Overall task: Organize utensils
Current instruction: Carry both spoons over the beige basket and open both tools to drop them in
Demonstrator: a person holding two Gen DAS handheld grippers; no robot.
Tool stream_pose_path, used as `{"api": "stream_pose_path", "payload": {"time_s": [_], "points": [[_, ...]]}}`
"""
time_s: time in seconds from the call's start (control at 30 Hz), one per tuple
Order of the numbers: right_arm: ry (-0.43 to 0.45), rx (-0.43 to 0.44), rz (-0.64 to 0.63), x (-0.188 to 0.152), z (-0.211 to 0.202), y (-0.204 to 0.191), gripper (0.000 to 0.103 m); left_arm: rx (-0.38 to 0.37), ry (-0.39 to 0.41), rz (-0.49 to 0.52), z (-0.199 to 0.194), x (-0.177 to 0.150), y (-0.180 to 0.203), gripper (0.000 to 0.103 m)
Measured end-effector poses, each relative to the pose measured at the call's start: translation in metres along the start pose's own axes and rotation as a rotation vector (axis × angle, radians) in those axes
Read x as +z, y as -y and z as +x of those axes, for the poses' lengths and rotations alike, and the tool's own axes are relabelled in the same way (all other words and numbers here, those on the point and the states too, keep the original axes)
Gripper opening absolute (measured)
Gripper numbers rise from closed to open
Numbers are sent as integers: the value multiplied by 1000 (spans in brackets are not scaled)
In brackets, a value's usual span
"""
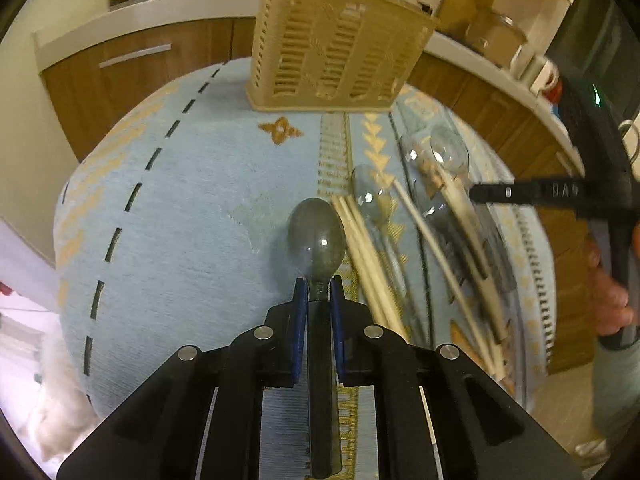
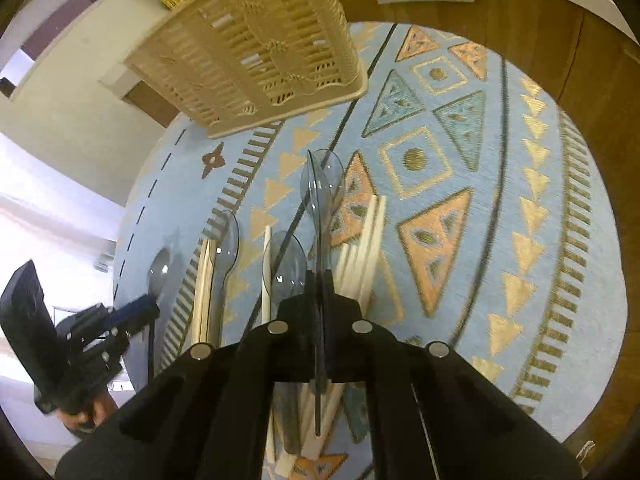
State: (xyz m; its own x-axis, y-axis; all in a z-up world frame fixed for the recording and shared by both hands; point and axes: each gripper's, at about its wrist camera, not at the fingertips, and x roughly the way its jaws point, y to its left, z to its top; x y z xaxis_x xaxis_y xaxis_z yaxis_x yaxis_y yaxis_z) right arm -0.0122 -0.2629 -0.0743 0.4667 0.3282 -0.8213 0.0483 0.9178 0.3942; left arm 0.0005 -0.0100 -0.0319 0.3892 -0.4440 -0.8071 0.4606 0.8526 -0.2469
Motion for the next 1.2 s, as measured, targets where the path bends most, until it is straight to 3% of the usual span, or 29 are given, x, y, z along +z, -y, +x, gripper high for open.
{"api": "stream_pose_path", "payload": {"time_s": [0.2, 0.37, 0.43, 0.5, 0.63, 0.8, 0.97, 1.2], "points": [[100, 49, -54, -4, -32, 3, 1, -56, 79, -36, -14, 14, 2, 10], [285, 83, -153, 10, -71, -14, 1, -102, 249, -38, -49, 57, 5, 10], [358, 91, -184, 21, -86, -22, 1, -109, 317, -33, -63, 78, 7, 10], [428, 109, -189, 39, -98, -30, 1, -61, 398, -18, -76, 108, 12, 10], [537, 127, -190, 77, -108, -45, 1, -64, 497, -26, -85, 157, 15, 10], [687, 96, -188, 130, -123, -55, 1, -117, 632, -48, -83, 211, 8, 10], [754, 10, -201, 168, -105, -61, 1, -168, 663, -71, -58, 235, -5, 10], [745, 1, -167, 187, -75, -44, 1, -186, 667, -98, -35, 248, -19, 10]]}}
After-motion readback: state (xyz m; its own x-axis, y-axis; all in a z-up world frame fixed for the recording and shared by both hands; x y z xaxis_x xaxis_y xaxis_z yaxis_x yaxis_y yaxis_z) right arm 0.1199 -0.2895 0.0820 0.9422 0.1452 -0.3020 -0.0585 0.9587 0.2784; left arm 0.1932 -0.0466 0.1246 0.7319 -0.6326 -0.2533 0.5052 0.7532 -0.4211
